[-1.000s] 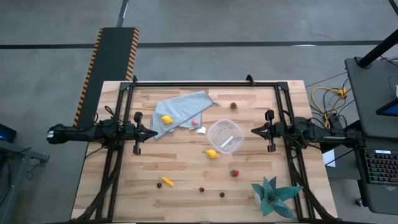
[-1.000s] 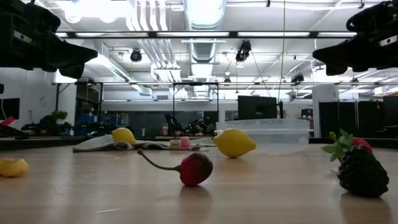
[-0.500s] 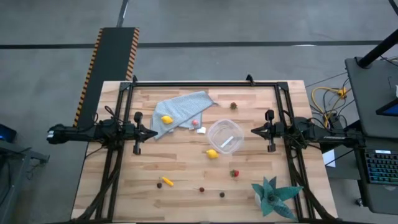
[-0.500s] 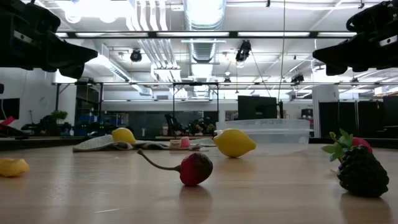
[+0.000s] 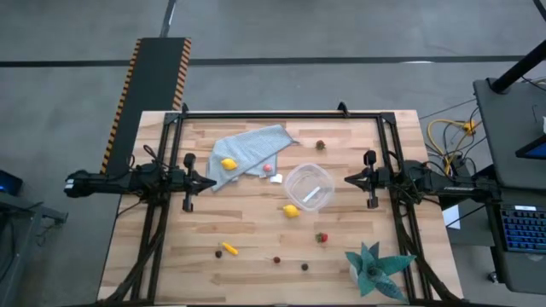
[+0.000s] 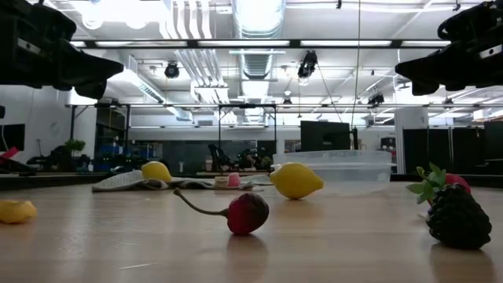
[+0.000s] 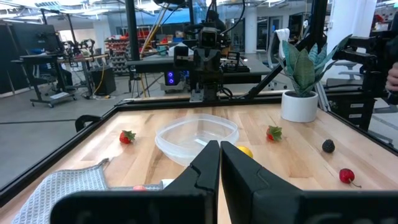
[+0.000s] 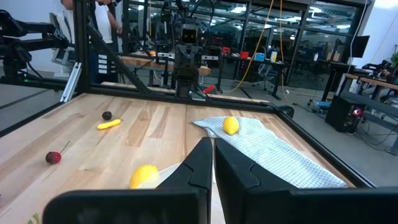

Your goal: Pick and placing Produce into tupperware

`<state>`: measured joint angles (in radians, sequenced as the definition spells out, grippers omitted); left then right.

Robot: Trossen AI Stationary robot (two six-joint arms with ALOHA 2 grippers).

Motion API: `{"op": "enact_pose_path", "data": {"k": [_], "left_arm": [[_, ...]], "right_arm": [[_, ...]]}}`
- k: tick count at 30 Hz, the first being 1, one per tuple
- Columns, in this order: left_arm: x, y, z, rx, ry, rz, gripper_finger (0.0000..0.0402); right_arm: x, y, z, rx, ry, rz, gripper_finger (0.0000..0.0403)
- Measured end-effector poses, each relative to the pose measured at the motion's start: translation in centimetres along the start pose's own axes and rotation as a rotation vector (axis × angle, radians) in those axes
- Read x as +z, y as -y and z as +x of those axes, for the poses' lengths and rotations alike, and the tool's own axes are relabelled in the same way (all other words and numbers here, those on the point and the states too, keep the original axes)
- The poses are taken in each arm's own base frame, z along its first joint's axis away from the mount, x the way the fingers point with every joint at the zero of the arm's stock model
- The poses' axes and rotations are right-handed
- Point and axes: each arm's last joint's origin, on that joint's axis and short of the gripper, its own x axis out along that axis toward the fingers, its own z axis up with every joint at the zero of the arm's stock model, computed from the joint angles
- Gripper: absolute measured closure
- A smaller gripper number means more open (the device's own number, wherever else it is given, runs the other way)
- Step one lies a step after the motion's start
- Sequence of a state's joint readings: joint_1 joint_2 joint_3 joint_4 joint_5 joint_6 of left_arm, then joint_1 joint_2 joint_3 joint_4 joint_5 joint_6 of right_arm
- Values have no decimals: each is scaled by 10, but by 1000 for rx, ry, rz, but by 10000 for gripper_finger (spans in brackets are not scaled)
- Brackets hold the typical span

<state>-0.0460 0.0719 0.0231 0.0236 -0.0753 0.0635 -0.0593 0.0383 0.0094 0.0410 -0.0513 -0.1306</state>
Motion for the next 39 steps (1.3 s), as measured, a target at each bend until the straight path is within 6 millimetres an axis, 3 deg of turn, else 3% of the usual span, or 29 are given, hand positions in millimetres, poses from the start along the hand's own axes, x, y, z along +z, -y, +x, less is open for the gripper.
{"op": "enact_pose_path", "data": {"k": [13,21,27,30,39], "left_arm": [[2,0,0,7,23,-1,402],[11,-2,-1,60,110,-10,402],[17,-3,-2,90,147,9,401],[20,-6,-1,190,136,31,394],[48,-10,10,300,91,101,304]], "right_arm": [[0,0,0,0,1,2,394],[4,3,0,-85,42,126,388],[14,5,-2,-110,85,111,338],[23,8,-2,-178,87,65,299],[69,19,10,-332,-14,-108,203]]}}
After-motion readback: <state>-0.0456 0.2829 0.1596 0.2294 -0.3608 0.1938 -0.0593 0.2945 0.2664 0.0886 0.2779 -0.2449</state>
